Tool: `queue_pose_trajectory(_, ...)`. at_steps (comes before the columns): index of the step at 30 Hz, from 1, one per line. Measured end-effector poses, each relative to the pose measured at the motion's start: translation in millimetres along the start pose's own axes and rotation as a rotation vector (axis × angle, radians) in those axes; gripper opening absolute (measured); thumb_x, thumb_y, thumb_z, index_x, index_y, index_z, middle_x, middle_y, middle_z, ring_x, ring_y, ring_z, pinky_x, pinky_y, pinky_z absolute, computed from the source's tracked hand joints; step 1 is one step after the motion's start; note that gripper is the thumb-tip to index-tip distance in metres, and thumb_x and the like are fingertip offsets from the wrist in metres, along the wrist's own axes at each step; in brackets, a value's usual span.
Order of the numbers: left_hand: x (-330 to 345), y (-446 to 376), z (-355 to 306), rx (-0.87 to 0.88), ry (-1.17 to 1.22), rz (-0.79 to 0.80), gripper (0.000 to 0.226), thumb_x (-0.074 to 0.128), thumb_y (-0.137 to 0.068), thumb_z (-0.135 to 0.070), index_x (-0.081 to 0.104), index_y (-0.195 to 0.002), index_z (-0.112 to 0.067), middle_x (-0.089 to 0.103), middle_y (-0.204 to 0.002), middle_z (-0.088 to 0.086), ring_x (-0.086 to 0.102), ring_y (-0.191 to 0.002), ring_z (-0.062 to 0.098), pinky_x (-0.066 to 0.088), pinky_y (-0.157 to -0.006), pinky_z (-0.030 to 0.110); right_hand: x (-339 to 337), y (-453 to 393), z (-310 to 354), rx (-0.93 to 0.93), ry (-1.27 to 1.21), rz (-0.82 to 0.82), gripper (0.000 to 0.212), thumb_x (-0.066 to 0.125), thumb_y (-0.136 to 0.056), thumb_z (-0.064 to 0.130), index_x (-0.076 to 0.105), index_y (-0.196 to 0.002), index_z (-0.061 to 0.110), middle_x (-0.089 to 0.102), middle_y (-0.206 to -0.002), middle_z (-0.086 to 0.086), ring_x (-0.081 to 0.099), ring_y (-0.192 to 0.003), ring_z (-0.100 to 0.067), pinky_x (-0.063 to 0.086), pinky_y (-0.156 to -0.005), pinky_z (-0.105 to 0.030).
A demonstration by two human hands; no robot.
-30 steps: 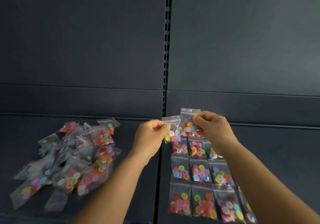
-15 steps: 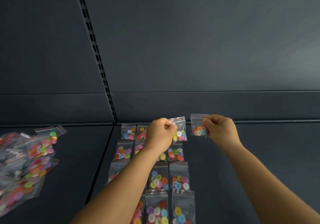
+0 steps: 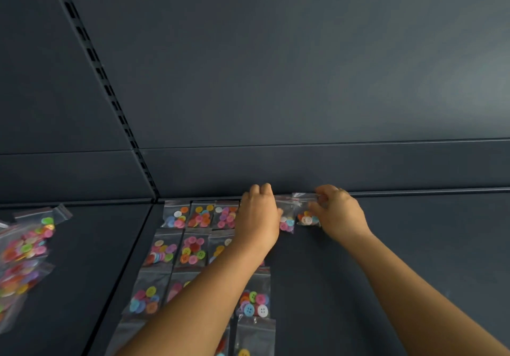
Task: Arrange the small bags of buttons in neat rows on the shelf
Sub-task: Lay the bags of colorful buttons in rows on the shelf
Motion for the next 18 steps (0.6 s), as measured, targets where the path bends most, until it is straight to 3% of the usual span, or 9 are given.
queue_pose_trajectory(3,3.9,10.8,-13.2,0.215,-0.064,0.017,0.036,0.051,-0.096,-0.016,0.049,-0.132,-0.012,0.047,-0.130,0.004,0.040,-0.121,0.023,0.041,-0.097,0.035,-4.6,9.2,5.2,-0.129,0.115,-0.029,0.046,0.057,-0.091,0.028,0.045,-0.135,0.023,0.046,-0.127,-0.005,0.048,-0.116,-0.026,0.042,-0.084,-0.032)
queue_pose_trajectory(5,16.2,22.0,-20.1,0.334,-0.097,0.117,0.032,0.047,-0.096,-0.014,0.055,-0.127,-0.009,0.049,-0.133,0.005,0.039,-0.124,0.024,0.038,-0.100,0.036,-1.2,16.4,9.4,-0.212,0.129,-0.005,0.040,0.056,-0.092,0.029,0.051,-0.131,0.024,0.047,-0.127,-0.003,0.044,-0.120,-0.024,0.041,-0.088,-0.031)
queue_pose_trajectory(9,28.7,29.3,-16.5,0.321,-0.181,0.195,0.034,0.044,-0.098,-0.019,0.053,-0.129,-0.008,0.049,-0.131,0.006,0.041,-0.126,0.025,0.035,-0.103,0.037,17.7,22.1,9.0,-0.325,0.150,0.086,0.020,0.051,-0.094,0.026,0.067,-0.105,0.025,0.057,-0.114,0.005,0.048,-0.110,-0.021,0.040,-0.085,-0.027)
queue_pose_trajectory(14,25.4,29.3,-16.2,0.324,-0.150,0.174,0.038,0.041,-0.100,-0.020,0.045,-0.137,-0.010,0.045,-0.139,0.005,0.038,-0.130,0.023,0.031,-0.107,0.033,15.2,18.4,7.7,-0.344,0.119,-0.009,0.021,0.050,-0.093,0.018,0.068,-0.082,0.019,0.064,-0.091,0.007,0.055,-0.091,-0.020,0.035,-0.077,-0.023)
queue_pose_trajectory(18,26.9,26.4,-13.8,0.333,-0.136,0.158,0.036,0.043,-0.098,-0.013,0.050,-0.133,-0.011,0.049,-0.136,0.004,0.042,-0.127,0.022,0.034,-0.105,0.032,15.1,13.1,8.1,-0.293,0.092,-0.024,0.019,0.054,-0.090,0.015,0.071,-0.081,0.019,0.065,-0.090,0.005,0.055,-0.092,-0.020,0.039,-0.074,-0.025)
Point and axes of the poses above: each hand's wrist, its own y-axis away from the middle knuckle, its own x-axis out of the palm, z = x × y, the point moved 7 cm from there along -y, towards the middle knuckle
